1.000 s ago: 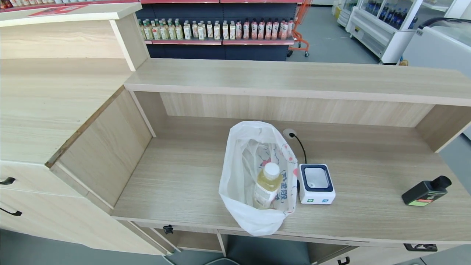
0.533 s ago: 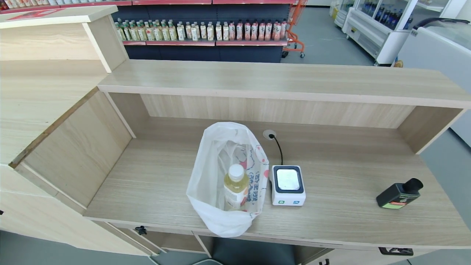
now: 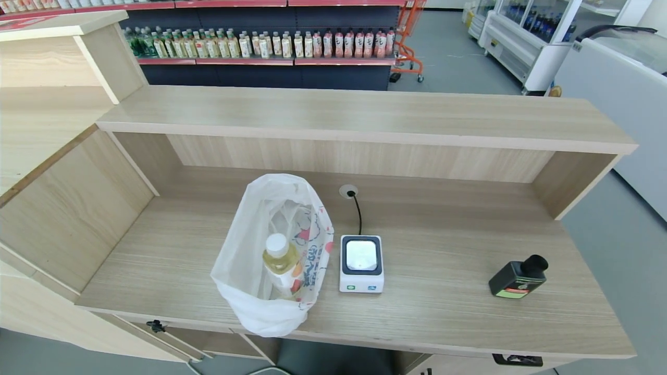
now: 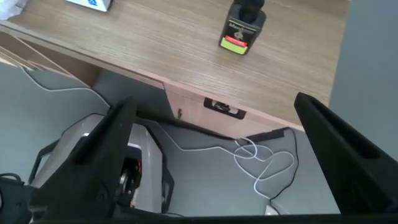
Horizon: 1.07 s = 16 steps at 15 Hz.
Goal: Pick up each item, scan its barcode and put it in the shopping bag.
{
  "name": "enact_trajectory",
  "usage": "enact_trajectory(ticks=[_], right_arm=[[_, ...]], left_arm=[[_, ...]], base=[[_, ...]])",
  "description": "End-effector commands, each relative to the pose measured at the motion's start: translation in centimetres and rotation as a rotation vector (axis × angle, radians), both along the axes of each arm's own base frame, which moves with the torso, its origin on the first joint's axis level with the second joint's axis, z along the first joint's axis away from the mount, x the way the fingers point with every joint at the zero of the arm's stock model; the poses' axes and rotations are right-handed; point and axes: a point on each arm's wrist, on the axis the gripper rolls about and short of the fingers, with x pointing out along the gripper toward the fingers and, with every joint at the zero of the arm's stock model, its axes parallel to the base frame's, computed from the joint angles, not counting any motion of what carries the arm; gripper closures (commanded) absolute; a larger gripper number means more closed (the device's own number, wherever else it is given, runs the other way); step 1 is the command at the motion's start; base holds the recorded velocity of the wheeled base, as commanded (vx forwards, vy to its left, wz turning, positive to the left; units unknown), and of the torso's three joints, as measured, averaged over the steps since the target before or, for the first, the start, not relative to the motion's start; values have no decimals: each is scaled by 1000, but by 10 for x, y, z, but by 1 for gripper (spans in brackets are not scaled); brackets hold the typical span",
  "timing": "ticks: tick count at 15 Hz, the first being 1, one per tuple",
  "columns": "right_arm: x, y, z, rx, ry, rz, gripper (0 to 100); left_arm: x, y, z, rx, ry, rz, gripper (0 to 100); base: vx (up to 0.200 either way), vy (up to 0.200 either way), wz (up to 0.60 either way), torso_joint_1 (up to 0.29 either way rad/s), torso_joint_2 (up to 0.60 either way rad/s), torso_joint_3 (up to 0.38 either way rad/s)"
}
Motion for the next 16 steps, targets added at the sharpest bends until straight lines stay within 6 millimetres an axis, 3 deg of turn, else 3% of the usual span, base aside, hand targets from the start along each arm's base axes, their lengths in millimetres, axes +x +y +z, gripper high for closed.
enact_trajectory(ticks=[1, 12, 16], right_arm=[[-1, 0, -2, -5, 15, 1, 0], [-4, -1, -7, -12, 43, -10, 0], [4, 1, -12, -71, 208, -19, 0]], left_arm=[[0, 0, 0, -1, 0, -1, 0], [0, 0, 0, 0, 0, -1, 0], [0, 0, 0, -7, 0, -3, 0]], base=[[0, -200, 0, 2, -2, 2], [0, -200, 0, 3, 1, 1], [0, 0, 0, 0, 0, 0]])
